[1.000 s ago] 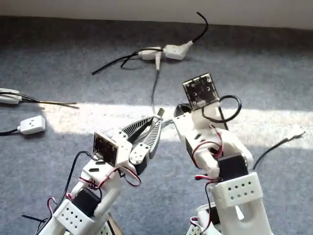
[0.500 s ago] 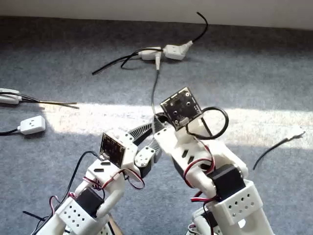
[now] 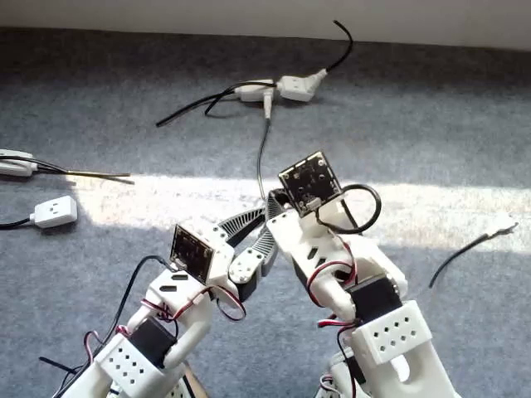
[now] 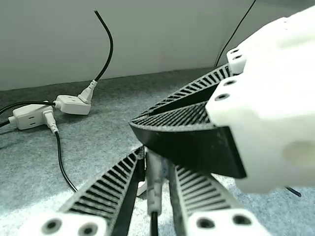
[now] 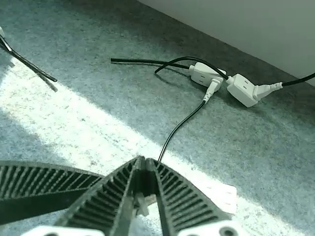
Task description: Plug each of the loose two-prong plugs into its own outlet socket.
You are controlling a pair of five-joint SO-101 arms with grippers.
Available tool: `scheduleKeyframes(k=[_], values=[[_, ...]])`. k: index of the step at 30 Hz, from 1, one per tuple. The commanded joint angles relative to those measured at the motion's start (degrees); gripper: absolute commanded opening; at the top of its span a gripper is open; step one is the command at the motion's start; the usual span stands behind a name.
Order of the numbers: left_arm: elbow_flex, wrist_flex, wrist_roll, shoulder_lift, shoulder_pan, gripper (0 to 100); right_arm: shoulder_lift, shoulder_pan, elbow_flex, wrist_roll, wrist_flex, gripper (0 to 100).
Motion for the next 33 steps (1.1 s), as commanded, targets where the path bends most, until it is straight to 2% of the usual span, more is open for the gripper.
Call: scheduleKeyframes(k=[1,7,19,28,33], values=[[0.84,-1.14,-0.09,-0.31,0.40,7,5.58,1.27,-0.22,0.62,-2.77,0.8],[0.84,-1.41,-0.09,-0.31,-2.51,7,8.31,1.36,-2.51,0.62,-3.12,0.8],[1.10,-1.41,-0.09,0.22,-2.24,7,-7.08,3.30,-20.53,0.09,14.37,0.8],[1.10,-1.23,-0.18,0.22,-2.95,7,-4.00,11.91,-15.52,0.09,14.29,0.8],[0.92,1.93,0.00,0.22,-8.13,8,0.22,12.53,-12.70,-1.32,14.46,0.9]])
